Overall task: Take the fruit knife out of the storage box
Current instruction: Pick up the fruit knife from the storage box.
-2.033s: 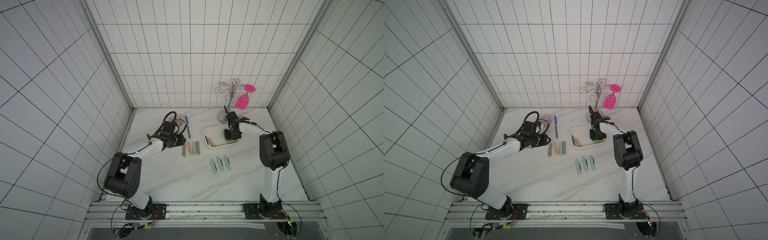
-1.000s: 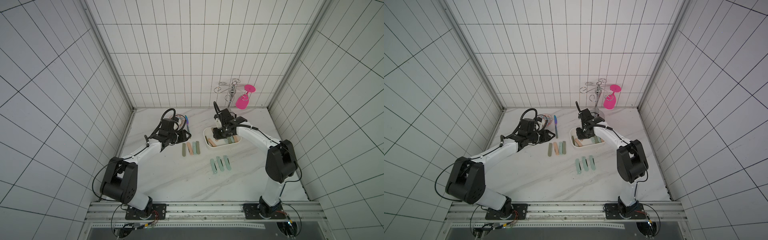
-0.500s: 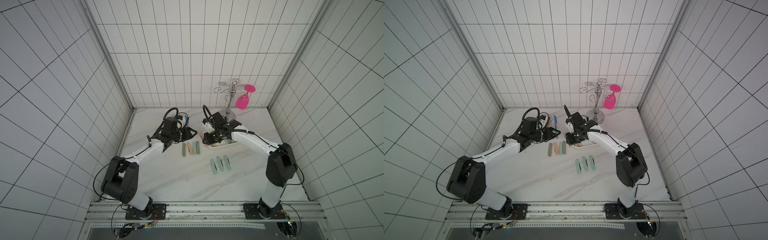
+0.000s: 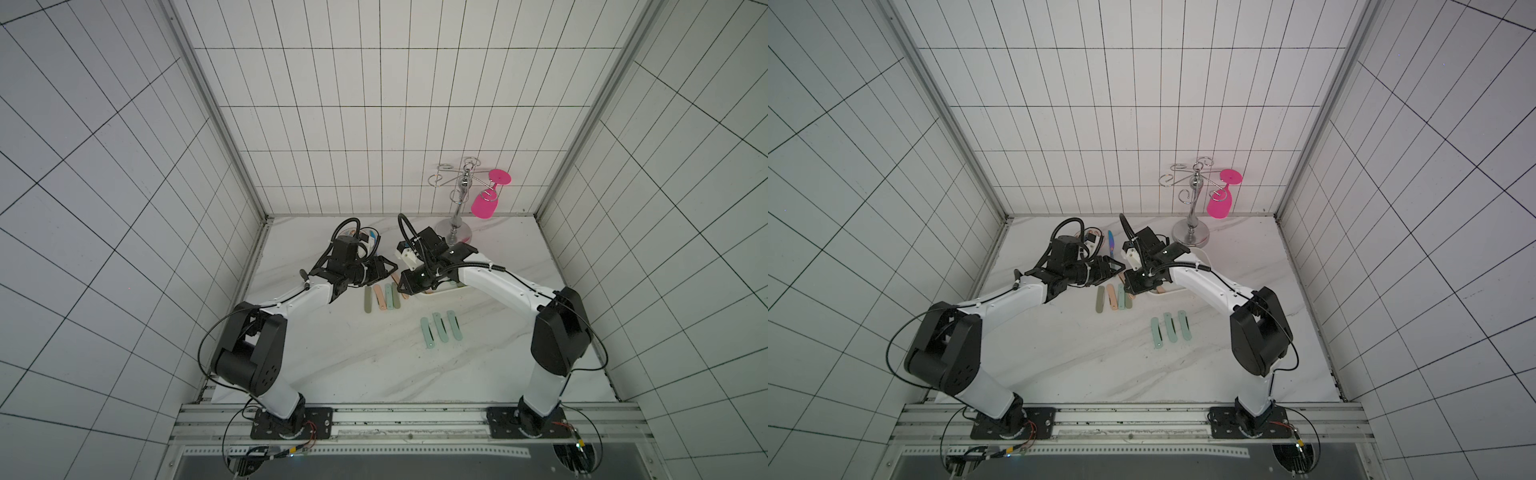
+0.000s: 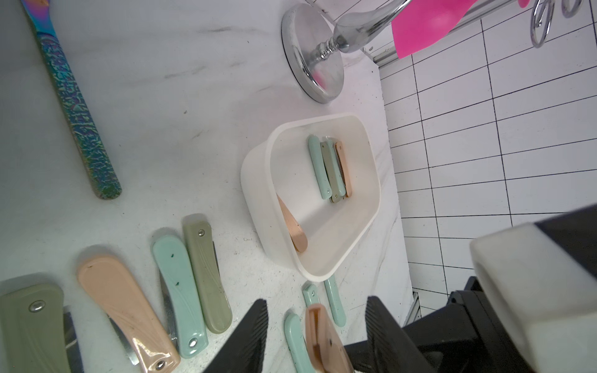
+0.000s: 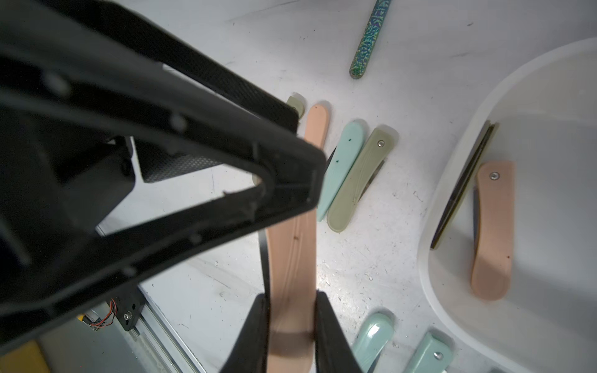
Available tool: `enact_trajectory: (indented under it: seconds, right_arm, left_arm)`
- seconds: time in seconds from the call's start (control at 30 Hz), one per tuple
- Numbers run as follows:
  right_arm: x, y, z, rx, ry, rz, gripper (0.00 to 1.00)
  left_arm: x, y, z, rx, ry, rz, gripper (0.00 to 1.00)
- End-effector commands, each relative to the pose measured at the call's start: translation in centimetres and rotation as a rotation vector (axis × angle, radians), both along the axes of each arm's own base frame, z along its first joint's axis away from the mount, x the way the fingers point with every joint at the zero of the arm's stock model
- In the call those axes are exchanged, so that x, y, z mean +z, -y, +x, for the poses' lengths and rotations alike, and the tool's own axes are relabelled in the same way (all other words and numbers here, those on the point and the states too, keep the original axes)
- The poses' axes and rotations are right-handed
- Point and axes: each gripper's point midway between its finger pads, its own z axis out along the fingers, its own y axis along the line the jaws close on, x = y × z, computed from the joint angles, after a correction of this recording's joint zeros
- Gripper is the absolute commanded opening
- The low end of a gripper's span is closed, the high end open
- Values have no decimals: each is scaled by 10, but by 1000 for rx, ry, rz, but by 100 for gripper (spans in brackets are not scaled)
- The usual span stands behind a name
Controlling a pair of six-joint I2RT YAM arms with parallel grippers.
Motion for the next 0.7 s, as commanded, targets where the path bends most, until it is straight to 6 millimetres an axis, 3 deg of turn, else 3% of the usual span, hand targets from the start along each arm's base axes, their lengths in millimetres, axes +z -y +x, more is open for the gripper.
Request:
enact_trajectory:
  seconds: [0.0,0.23,0.67]
  right_arm:
    - [26,-12,2,18,41,54,0]
    - [26,-12,4,16,49,47,0]
    - [31,-10,11,-2,86,31,0]
  left_arm:
    - [10,9,4,-16,29,-37,52]
    - [9,13,-1,-31,21,-44,46]
    - [11,17,-4,-56,24,-54,12]
